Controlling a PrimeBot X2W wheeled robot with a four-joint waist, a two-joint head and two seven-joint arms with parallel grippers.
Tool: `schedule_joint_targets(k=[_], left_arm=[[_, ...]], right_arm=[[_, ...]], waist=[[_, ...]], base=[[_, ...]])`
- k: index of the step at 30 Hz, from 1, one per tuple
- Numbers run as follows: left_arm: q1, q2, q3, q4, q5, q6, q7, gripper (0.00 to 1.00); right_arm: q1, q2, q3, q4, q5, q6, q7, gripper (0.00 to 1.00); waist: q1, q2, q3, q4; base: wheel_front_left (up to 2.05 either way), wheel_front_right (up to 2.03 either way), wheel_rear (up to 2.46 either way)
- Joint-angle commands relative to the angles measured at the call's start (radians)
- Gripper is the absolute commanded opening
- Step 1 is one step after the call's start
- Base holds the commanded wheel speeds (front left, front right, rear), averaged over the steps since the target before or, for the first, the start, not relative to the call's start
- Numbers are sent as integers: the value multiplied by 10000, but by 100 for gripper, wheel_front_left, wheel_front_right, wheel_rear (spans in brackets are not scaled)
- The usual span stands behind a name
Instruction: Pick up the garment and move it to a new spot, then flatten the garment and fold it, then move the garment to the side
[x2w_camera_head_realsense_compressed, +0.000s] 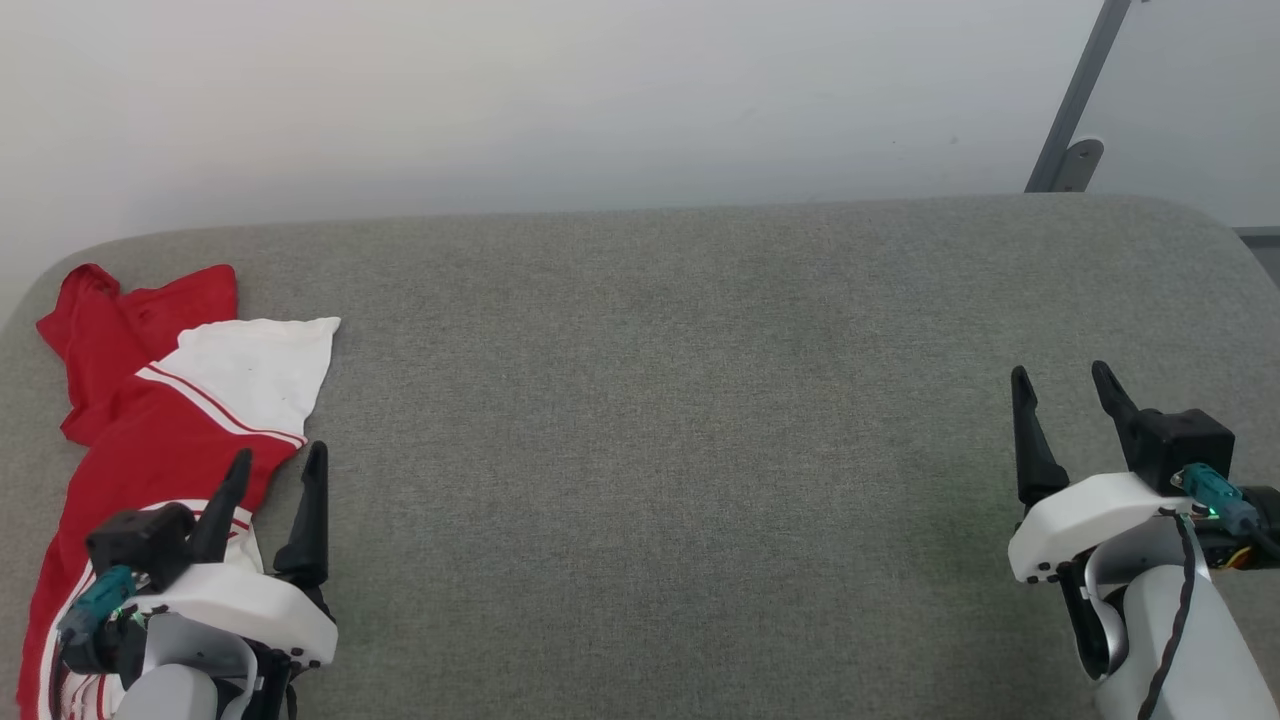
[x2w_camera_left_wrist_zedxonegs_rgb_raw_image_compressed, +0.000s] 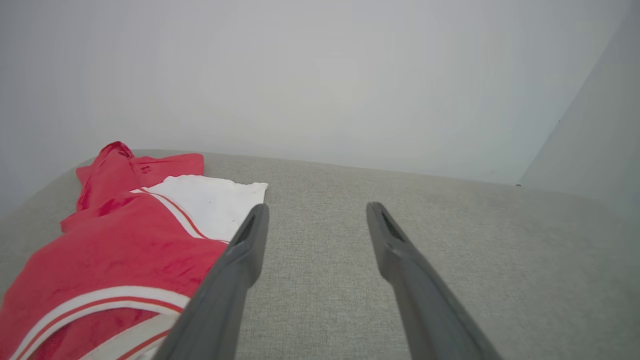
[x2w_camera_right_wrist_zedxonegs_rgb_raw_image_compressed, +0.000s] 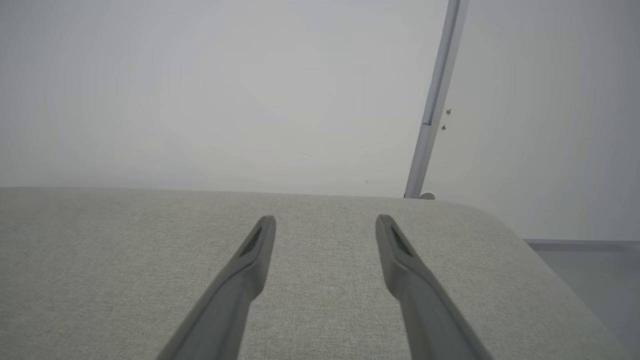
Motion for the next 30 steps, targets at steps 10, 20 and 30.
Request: schedule_joint_targets(k=[10, 20, 30], left_arm=[[-215, 225, -312, 143, 484, 18, -287, 100], [-285, 391, -487, 269, 430, 20, -462, 100], [-359, 435, -611, 326, 585, 21, -546, 100]], right_arm=[[-211, 123, -183, 166, -450, -3, -291, 100], [-263, 133, -296, 257, -1018, -3, -459, 100], [-364, 146, -349, 319, -1147, -3, -535, 100]], waist=[[0, 0, 24, -24], [0, 0, 77, -13], [0, 0, 111, 141]], base=[[0, 0, 0], [0, 0, 0], [0, 0, 0]])
